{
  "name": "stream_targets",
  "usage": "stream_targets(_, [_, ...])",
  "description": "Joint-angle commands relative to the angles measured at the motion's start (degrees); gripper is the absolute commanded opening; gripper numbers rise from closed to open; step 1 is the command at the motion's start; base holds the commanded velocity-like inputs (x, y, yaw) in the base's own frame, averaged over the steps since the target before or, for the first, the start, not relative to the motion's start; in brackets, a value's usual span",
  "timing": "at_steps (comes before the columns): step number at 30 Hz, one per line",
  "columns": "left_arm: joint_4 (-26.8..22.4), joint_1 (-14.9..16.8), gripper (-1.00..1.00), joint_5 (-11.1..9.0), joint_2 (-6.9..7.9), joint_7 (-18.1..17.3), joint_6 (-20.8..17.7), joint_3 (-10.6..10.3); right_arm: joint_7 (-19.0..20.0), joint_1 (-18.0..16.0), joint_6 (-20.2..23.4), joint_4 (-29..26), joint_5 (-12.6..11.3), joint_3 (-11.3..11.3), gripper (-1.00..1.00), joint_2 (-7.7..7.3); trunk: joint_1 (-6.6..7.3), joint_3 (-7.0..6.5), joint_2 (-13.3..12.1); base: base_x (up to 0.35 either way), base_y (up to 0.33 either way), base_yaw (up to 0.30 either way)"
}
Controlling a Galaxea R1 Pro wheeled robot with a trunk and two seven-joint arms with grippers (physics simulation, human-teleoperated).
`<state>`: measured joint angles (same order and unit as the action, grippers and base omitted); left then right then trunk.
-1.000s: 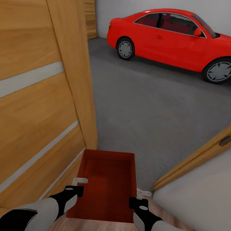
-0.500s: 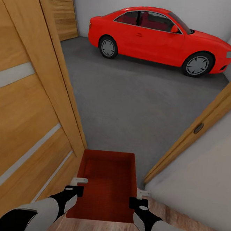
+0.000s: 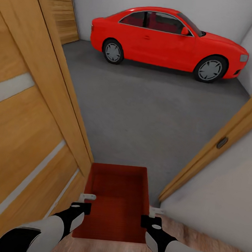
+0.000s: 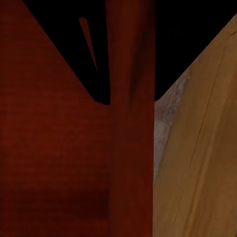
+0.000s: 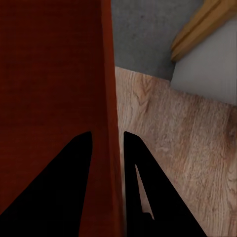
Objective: Move the two storage containers from the living room to the garage. In the garage, place one container on the floor and stack the other container on top of it (either order is fine).
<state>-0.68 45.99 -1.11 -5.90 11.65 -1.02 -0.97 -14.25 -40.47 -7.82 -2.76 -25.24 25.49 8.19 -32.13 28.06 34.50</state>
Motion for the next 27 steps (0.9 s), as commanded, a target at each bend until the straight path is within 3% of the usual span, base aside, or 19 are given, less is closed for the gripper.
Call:
stream_targets(1, [-0.03, 0.05, -1.00, -0.03, 0.72, 1.88, -0.12, 0.35, -0.25, 0.00, -0.44, 0.47, -0.73, 3.08, -1.00, -0.45, -0.03, 0.05, 0.06, 0.174, 0.286, 0.000])
stream_targets(11, [-0.03, 0.06, -1.00, -0.03, 0.72, 1.88, -0.05, 0.35, -0.25, 0.01, -0.45, 0.47, -0.84, 3.08, -1.00, -0.46, -0.03, 0.05, 0.06, 0.178, 0.272, -0.032])
stream_targets(27, [-0.03, 0.05, -1.00, 0.00, 0.72, 1.88, -0.01, 0.35, -0.25, -0.02, -0.45, 0.47, -0.87, 3.08, -1.00, -0.43, -0.03, 0.05, 0.06, 0.018, 0.020, -0.270])
